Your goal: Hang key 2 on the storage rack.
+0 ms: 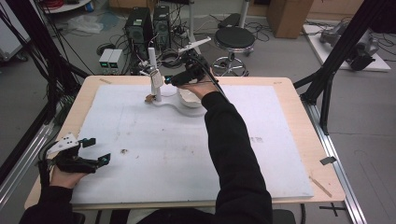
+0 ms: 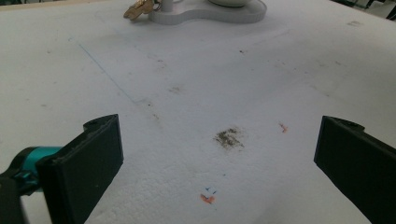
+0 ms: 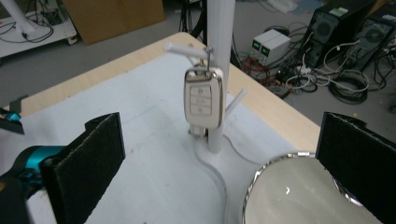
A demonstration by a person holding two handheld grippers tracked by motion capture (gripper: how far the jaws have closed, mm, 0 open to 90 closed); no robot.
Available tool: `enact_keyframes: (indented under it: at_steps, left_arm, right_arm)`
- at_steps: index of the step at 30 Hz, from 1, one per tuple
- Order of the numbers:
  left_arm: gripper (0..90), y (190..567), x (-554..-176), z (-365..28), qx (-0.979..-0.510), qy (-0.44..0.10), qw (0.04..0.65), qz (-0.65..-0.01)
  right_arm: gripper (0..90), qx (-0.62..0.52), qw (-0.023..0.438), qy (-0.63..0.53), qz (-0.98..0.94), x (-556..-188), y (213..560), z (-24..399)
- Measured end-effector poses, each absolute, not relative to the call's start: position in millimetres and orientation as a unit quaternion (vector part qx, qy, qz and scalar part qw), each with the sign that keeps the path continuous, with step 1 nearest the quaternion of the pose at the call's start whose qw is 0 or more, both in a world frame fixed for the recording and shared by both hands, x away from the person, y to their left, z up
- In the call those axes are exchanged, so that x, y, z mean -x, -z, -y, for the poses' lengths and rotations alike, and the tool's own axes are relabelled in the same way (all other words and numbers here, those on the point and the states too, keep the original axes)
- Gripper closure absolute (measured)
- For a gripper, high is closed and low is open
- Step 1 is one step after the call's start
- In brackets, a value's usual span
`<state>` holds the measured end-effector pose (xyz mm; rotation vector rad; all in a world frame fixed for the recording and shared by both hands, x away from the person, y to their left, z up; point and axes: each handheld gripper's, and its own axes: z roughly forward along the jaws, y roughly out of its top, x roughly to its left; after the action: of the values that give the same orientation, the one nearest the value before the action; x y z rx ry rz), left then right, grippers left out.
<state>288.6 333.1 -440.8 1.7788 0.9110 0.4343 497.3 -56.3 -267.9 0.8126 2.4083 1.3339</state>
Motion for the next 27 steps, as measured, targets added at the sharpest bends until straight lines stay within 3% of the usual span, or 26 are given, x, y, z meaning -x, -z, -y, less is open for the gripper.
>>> enact_keyframes:
  at_steps: [27]
  left_arm:
    - [1.7,440,-287,-331,-0.748,-0.184,0.514,-0.378]
  right_arm:
    - [0.5,-0.356,0.161,-0.478,-0.786,-439,297,178]
